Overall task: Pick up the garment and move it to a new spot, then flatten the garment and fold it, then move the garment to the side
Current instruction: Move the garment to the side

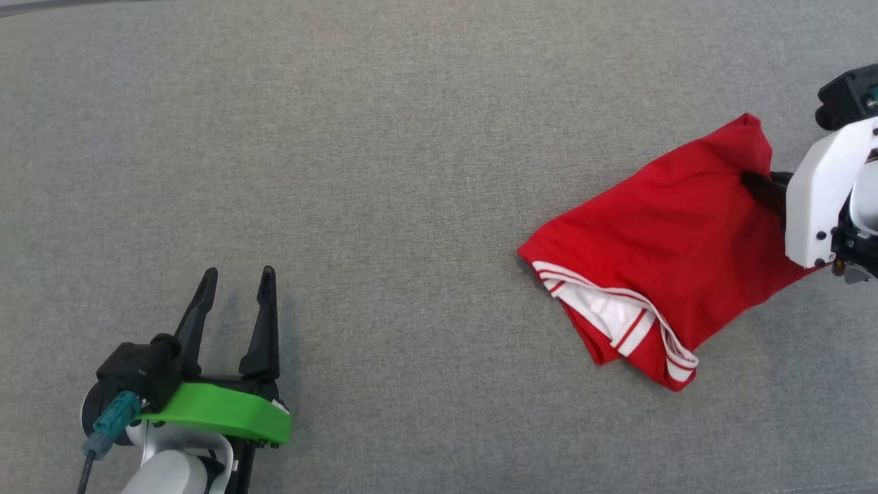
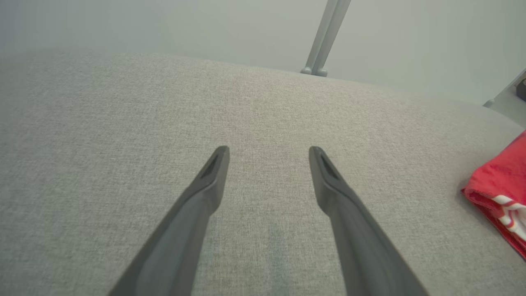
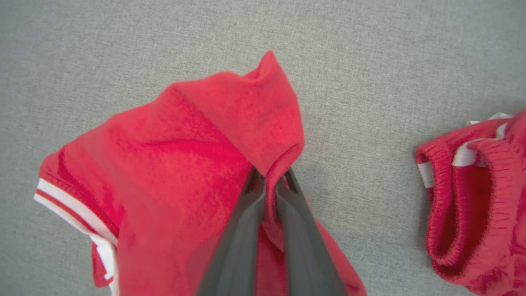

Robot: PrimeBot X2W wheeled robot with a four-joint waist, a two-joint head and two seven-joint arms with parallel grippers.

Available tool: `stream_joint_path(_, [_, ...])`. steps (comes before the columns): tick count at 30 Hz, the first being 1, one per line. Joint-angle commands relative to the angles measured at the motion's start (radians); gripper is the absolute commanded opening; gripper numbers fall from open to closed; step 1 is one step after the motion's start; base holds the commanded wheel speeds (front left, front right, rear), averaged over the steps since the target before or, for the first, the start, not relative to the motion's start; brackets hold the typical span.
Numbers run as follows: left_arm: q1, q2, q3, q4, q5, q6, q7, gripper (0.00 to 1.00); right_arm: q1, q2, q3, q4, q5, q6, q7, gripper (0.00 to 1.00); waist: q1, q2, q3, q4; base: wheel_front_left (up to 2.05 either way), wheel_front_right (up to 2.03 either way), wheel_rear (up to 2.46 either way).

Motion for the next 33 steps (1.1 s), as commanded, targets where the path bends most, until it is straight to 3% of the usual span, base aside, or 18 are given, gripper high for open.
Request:
stream_joint_path(1, [-0.017,0.009,0.003,-0.004,0.008,0.005,-0.001,1.0,-0.018,-0.01,-0.006,0.008,-0.011,0.0,-0.003,0.0,0.0,0.0089,0.016,-0.035,0.0,0.0,0.0])
stream_joint_path(13, [-0.056,0.092,0.008,-0.105,0.048,0.031,0.073,1.0,-0.07,-0.046,-0.095,0.054,-0.04,0.0,-0.056,0.0,0.0,0.0089,0.097,-0.208,0.0,0.0,0.0])
stream_joint_path(25, [-0.093,0.102,-0.019,-0.121,0.068,0.033,0.12,1.0,-0.213,-0.069,-0.179,0.156,-0.141,0.0,-0.105,0.0,0.0,0.0089,0.155,-0.16,0.0,0.0,0.0])
stream_joint_path(33, [-0.079,0.12,-0.008,-0.131,0.064,0.044,0.121,1.0,-0.334,-0.107,-0.236,0.238,-0.229,0.0,0.023,0.0,0.0,0.0089,0.176,-0.117,0.0,0.0,0.0])
